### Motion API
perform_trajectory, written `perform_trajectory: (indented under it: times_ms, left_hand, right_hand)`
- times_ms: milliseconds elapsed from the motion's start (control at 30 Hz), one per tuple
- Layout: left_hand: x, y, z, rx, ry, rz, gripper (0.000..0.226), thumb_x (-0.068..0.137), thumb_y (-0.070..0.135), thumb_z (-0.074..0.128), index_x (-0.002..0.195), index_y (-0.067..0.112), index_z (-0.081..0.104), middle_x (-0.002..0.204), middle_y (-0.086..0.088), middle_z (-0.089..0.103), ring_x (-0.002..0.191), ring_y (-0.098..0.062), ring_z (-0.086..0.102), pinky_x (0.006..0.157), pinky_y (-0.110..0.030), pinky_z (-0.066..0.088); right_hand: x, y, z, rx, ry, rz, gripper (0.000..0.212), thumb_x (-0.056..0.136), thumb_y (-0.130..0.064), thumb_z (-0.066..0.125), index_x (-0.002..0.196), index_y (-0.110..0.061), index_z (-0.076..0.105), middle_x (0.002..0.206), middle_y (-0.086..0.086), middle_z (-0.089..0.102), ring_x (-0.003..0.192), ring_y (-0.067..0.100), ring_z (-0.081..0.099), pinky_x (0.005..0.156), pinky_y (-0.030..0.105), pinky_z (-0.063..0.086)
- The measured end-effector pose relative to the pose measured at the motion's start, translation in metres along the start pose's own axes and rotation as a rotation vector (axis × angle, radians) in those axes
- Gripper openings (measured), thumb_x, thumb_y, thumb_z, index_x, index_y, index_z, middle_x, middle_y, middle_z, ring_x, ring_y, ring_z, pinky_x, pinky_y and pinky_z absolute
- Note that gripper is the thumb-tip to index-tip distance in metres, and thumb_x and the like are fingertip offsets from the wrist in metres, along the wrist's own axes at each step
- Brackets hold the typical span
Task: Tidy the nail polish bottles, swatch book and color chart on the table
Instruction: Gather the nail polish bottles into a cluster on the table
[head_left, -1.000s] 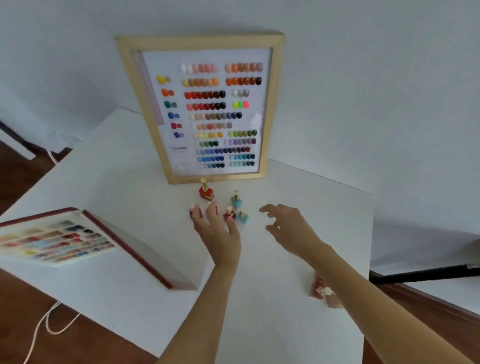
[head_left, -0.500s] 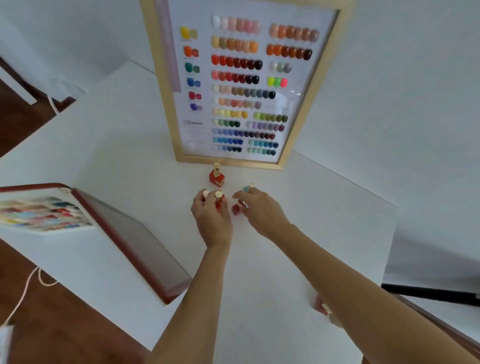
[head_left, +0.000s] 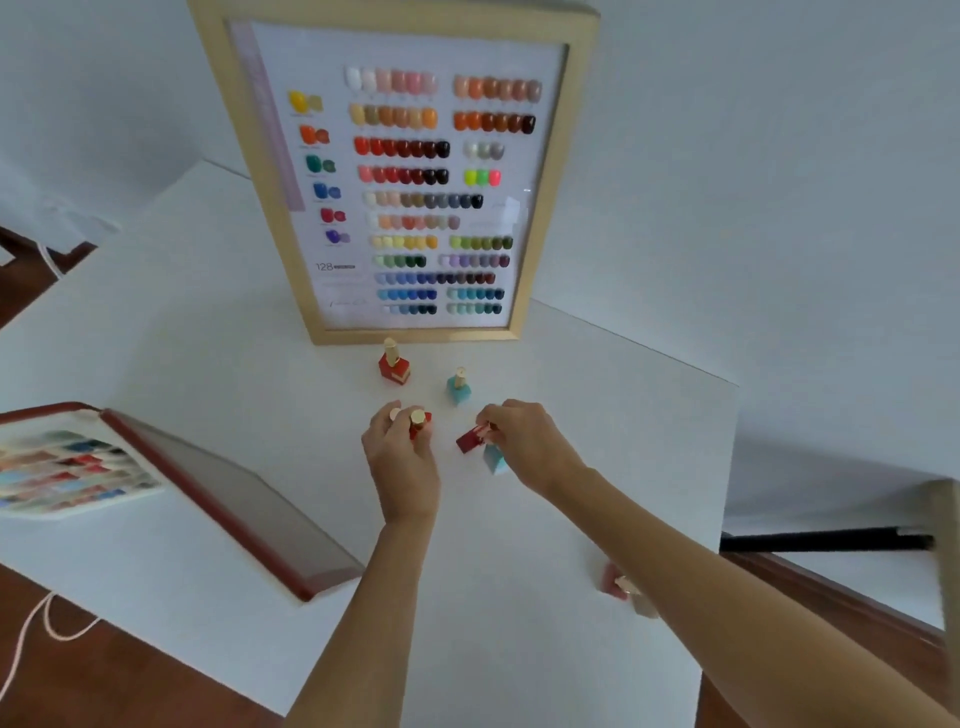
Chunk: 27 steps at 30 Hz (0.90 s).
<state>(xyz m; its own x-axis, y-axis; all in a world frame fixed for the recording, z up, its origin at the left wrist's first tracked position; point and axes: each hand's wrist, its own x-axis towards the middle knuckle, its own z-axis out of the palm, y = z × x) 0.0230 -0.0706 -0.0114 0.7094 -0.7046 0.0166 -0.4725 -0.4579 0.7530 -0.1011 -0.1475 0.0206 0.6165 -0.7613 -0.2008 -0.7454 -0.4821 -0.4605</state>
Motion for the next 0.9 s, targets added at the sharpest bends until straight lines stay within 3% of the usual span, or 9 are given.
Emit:
perform_trajectory:
  times_ms: [133,433,667,833,900]
  left_hand:
    - [-0.031,0.016,-0.003,-0.001,-0.116,0.162,0.023,0.089,0.013,0.060,0.110,0.005,0.066,0.127,-0.014,0.058,0.118,-0.024,0.053,0.094,-0.018,0.039]
    - [-0.103,0.045,0.028,-0.035,-0.496,0.443,0.018,0.089,0.011,0.060,0.106,0.010,0.066,0.128,-0.007,0.057,0.118,-0.019,0.049,0.092,-0.009,0.032]
    - [-0.129,0.049,0.053,0.043,-0.656,0.508,0.018,0.089,0.012,0.060,0.106,0.008,0.065,0.127,-0.003,0.057,0.118,-0.016,0.049,0.091,-0.007,0.029]
    - [-0.134,0.054,0.058,0.021,-0.707,0.479,0.015,0.087,0.008,0.060,0.101,0.007,0.065,0.120,-0.007,0.058,0.107,-0.017,0.051,0.086,-0.014,0.035]
    - [-0.135,0.054,0.060,0.033,-0.709,0.492,0.013,0.087,0.006,0.058,0.099,0.006,0.065,0.121,-0.006,0.058,0.100,-0.009,0.047,0.081,-0.002,0.030]
  right_hand:
    - [-0.034,0.024,-0.022,0.027,0.020,0.080,0.022,0.090,-0.005,0.051,0.105,-0.010,0.066,0.097,0.013,0.066,0.084,0.030,0.062,0.077,0.037,0.052]
    - [-0.110,0.077,-0.042,-0.009,0.067,0.330,0.019,0.090,-0.005,0.055,0.101,-0.014,0.068,0.095,0.009,0.067,0.078,0.021,0.062,0.074,0.029,0.053]
    - [-0.132,0.093,-0.033,-0.063,0.022,0.394,0.026,0.086,0.001,0.053,0.098,-0.016,0.069,0.093,0.005,0.069,0.065,0.012,0.055,0.057,0.012,0.040]
    - [-0.138,0.096,-0.032,-0.056,-0.028,0.423,0.029,0.086,0.002,0.050,0.098,-0.017,0.067,0.093,0.005,0.066,0.072,0.018,0.062,0.063,0.024,0.052]
    - [-0.139,0.097,-0.032,-0.052,-0.045,0.410,0.028,0.087,0.001,0.051,0.099,-0.018,0.068,0.092,0.005,0.065,0.073,0.019,0.062,0.057,0.021,0.049]
